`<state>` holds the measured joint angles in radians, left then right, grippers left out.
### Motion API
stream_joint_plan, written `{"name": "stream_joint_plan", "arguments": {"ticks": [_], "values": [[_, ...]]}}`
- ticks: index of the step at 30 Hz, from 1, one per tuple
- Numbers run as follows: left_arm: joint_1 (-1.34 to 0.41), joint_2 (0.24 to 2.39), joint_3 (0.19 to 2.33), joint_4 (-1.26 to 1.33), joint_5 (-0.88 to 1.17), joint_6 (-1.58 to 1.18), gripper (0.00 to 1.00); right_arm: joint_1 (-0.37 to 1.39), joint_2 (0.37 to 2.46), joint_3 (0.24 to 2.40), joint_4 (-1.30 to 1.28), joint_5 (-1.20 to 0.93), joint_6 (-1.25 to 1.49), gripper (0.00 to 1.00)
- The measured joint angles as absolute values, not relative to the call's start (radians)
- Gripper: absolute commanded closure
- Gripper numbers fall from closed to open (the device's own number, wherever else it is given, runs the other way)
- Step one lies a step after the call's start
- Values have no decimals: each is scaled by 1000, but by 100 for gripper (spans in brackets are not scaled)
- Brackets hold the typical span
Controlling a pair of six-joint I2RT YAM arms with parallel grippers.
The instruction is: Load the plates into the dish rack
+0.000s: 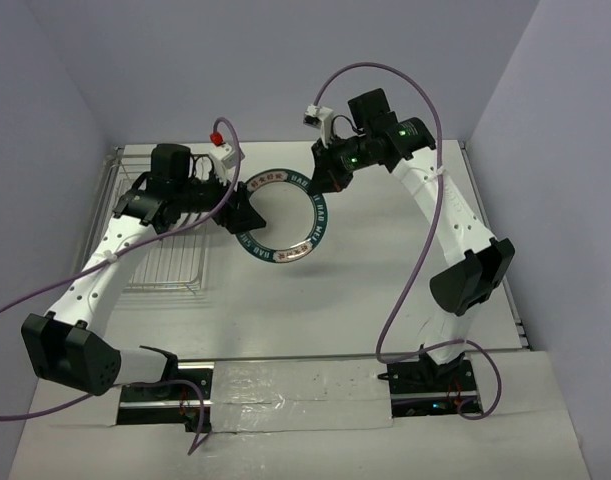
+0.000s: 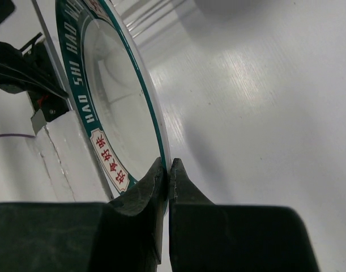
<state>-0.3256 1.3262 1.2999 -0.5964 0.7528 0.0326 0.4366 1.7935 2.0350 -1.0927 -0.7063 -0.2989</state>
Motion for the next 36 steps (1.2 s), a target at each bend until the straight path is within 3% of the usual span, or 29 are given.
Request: {"name": "stream_joint_plan", "arguments": {"ticks": [1,4,5,7,8,10,11,12,14,15,19,22,30,36], "values": [[-326,1326,1299,-596,752,32,15,444,1794,2047,-1092,-706,-294,100],[-326,1326,1299,-588,751,23,37,468,1794,2077,-1092,-699,-280,100],[-326,1326,1298,-584,749,20,56,476,1794,2083,-1092,-697,-277,100],[-326,1326,1296,-577,746,0,81,489,1794,2087,-1091,-692,-273,100],[-325,1325,1296,-578,747,-19,100,494,1794,2087,-1092,-680,-284,100],[-316,1318,1291,-575,778,-49,100,495,1794,2087,-1084,-664,-314,96],[-311,1313,1290,-573,776,-60,100,495,1794,2087,-1081,-667,-316,84],[-302,1308,1288,-572,781,-72,100,496,1793,2087,-1081,-672,-313,47],[-268,1300,1287,-572,789,-79,100,500,1792,2087,-1067,-670,-275,8],[-227,1296,1288,-572,791,-83,100,503,1792,2086,-1061,-666,-254,0],[-25,1293,1327,-601,736,-92,100,497,1778,2043,-1004,-651,-199,0],[87,1292,1417,-645,549,-47,100,480,1776,2014,-976,-649,-163,0],[157,1294,1547,-640,22,178,100,458,1777,1969,-911,-648,-116,0],[206,1391,1534,-593,-161,310,100,448,1780,1940,-876,-660,-112,0]]}}
